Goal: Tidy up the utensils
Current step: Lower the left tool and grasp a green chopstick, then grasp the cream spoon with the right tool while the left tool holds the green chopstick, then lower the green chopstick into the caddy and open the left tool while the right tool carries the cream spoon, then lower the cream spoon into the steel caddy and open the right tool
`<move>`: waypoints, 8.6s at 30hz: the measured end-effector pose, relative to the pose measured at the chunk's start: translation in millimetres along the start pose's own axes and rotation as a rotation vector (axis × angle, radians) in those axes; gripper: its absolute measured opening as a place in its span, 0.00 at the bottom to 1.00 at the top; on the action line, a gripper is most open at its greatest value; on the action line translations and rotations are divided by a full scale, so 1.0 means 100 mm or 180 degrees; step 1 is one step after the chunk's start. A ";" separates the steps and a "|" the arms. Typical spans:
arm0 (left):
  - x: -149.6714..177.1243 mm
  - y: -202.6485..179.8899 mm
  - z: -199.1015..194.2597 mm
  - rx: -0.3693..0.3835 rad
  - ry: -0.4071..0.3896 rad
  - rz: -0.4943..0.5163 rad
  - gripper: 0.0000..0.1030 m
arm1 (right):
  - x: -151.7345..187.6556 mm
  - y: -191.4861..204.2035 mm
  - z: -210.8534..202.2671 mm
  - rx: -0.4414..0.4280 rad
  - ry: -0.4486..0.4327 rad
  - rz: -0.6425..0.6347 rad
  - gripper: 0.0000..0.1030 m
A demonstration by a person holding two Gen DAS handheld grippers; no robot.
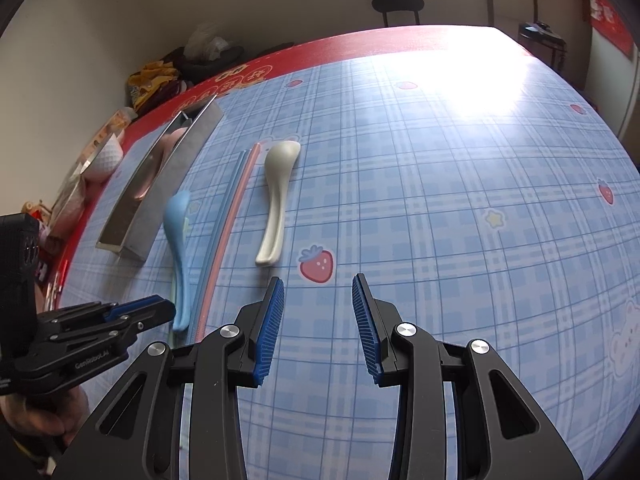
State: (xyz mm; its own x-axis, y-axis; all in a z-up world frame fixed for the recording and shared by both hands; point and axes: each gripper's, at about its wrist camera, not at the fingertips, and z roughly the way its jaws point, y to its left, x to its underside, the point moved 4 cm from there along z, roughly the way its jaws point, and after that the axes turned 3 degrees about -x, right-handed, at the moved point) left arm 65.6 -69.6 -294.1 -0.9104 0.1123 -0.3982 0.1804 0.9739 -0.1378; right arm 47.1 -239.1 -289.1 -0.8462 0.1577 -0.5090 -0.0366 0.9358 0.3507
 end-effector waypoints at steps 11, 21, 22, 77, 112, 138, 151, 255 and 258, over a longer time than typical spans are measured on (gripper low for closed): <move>-0.01 -0.04 0.01 -0.0131 0.0013 0.0092 0.17 | -0.04 0.03 0.07 -0.0028 0.0023 0.0001 0.35; 0.10 0.17 -0.07 -0.0182 0.0022 0.0024 0.17 | -0.05 0.16 0.17 -0.0110 0.0073 -0.0034 0.35; 0.11 0.19 -0.08 -0.0190 0.0019 0.0012 0.17 | -0.05 0.17 0.18 -0.0116 0.0083 -0.0038 0.35; 0.22 0.49 -0.12 -0.0374 0.0004 0.0016 0.06 | -0.71 0.41 0.90 -0.0087 0.0222 -0.0280 0.34; 0.22 0.47 -0.14 -0.0327 -0.0053 0.0163 0.06 | -0.20 0.38 0.55 0.0179 0.0051 -0.0640 0.20; -0.70 0.83 -0.62 -0.0079 -0.0382 -0.0118 0.06 | -0.23 0.24 0.24 -0.0106 -0.0156 -0.0063 0.20; -1.57 1.10 0.05 -0.0083 -0.0226 -0.0190 0.06 | -0.24 0.13 0.07 0.0122 -0.0160 0.0152 0.05; -0.86 1.84 -0.71 -0.0371 -0.0684 -0.0384 0.87 | -1.59 1.94 1.31 -0.0185 0.0240 -0.0169 0.20; -0.86 1.68 -0.72 -0.0369 -0.0697 -0.0289 0.87 | -1.44 1.81 1.09 -0.0130 0.0121 -0.0295 0.20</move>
State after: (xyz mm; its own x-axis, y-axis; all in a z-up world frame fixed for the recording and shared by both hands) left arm 147.6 98.1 -217.8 -0.8164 -0.0098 -0.5775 0.0462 0.9955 -0.0822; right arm 219.8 -58.4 -238.0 -0.8578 0.0583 -0.5107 -0.1365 0.9320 0.3357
